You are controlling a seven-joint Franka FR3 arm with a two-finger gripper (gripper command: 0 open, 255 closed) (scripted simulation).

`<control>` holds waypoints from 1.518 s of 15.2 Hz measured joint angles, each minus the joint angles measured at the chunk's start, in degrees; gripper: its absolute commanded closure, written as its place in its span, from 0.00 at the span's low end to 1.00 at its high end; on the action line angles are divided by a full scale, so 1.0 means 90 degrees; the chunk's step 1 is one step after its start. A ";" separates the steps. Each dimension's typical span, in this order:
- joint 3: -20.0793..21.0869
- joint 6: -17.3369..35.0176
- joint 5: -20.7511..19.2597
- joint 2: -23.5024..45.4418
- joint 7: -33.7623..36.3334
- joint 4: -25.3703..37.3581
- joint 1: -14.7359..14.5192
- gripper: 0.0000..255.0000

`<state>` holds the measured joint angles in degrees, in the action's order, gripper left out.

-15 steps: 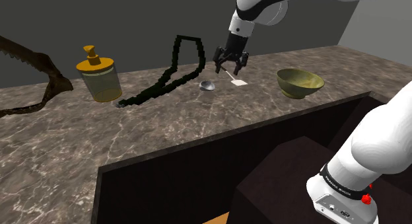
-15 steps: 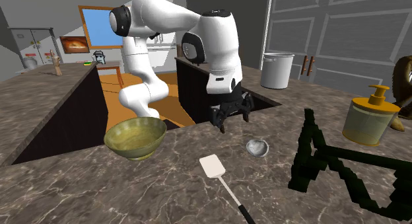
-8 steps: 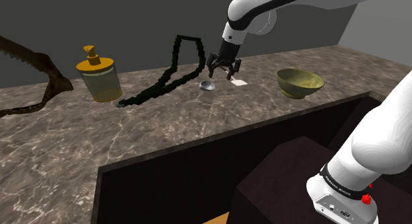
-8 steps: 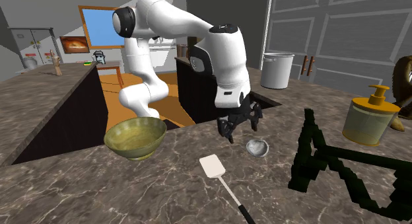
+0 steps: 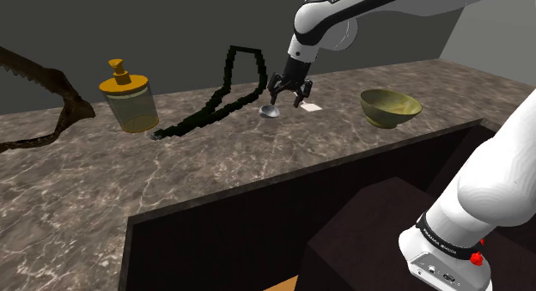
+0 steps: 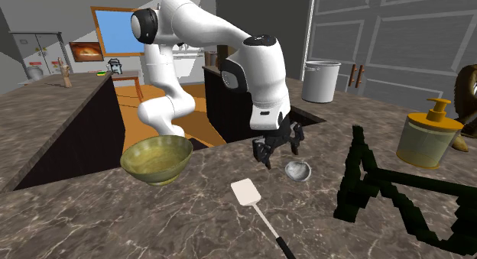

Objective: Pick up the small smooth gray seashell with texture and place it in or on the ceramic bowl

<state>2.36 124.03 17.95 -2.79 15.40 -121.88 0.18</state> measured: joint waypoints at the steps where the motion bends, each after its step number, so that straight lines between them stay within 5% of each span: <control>1: 0.0000 0.0000 0.0000 0.0000 0.0000 0.0000 0.0000 1.00; 10: 0.0000 0.0000 0.0000 0.0000 0.0000 0.0000 0.0000 1.00; 11: 0.0000 0.0000 0.0000 0.0000 0.0000 0.0000 0.0000 0.00; 14: 0.0063 -0.0337 -0.0133 0.0307 0.0286 0.0506 -0.0052 0.00; 19: 0.0219 -0.1675 -0.0508 0.1583 0.1202 0.2557 -0.0258 0.00; 23: 0.0248 -0.1623 -0.0537 0.1769 0.1304 0.2618 -0.0318 0.00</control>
<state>4.60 109.42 13.12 13.13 27.14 -98.32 -2.68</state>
